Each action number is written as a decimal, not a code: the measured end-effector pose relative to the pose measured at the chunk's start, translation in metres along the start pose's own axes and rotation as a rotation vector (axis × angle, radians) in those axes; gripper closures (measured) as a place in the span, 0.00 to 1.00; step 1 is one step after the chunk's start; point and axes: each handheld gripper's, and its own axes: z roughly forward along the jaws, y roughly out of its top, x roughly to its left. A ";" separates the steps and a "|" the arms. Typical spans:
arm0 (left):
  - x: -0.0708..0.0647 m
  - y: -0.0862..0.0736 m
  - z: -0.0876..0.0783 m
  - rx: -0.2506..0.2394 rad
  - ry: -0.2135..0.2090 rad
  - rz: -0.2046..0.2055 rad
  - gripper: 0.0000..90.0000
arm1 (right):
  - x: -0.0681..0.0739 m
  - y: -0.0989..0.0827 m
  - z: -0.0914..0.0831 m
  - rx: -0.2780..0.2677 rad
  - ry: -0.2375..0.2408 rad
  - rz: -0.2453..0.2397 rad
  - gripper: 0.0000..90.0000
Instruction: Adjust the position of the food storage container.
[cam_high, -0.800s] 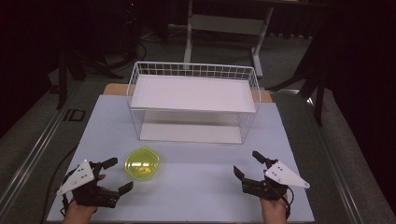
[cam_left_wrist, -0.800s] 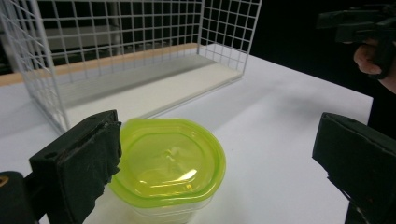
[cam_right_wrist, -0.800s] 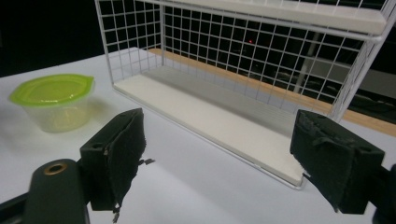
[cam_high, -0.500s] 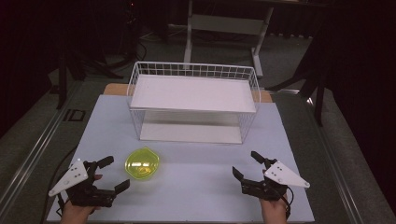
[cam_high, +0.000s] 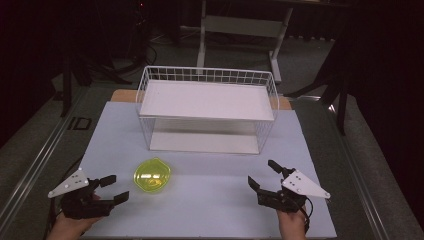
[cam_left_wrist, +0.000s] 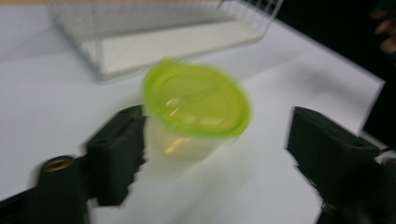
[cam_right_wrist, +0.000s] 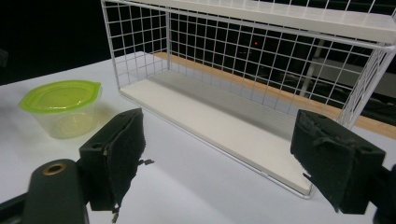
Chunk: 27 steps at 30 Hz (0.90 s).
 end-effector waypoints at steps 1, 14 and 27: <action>0.002 -0.002 -0.001 -0.001 -0.006 -0.002 0.36 | 0.000 0.000 0.000 -0.001 -0.003 -0.005 0.20; 0.009 -0.020 0.032 0.222 0.017 0.040 0.92 | 0.000 -0.003 0.005 0.004 0.028 -0.005 0.19; 0.016 -0.013 0.059 0.248 0.038 0.019 1.00 | -0.002 -0.005 0.006 0.017 0.039 -0.006 0.19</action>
